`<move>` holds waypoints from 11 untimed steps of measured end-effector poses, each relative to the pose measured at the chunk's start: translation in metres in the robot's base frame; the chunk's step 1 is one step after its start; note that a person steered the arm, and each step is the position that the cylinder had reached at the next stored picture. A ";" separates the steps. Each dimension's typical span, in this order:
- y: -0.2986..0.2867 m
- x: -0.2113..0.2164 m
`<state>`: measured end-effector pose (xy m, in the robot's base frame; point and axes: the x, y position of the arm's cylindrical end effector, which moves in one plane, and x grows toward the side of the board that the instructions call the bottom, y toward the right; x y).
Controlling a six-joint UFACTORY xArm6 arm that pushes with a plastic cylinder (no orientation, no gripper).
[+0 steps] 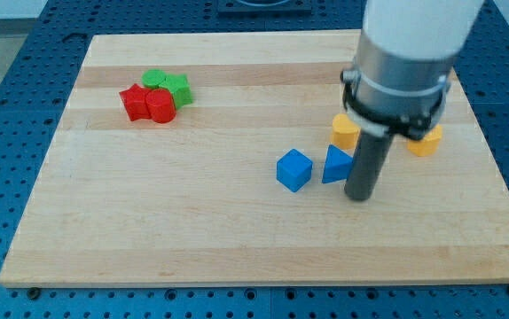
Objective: Push the blue triangle towards the center of the board
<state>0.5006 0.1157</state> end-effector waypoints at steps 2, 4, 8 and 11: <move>0.011 -0.020; 0.006 -0.027; -0.061 -0.027; -0.106 -0.027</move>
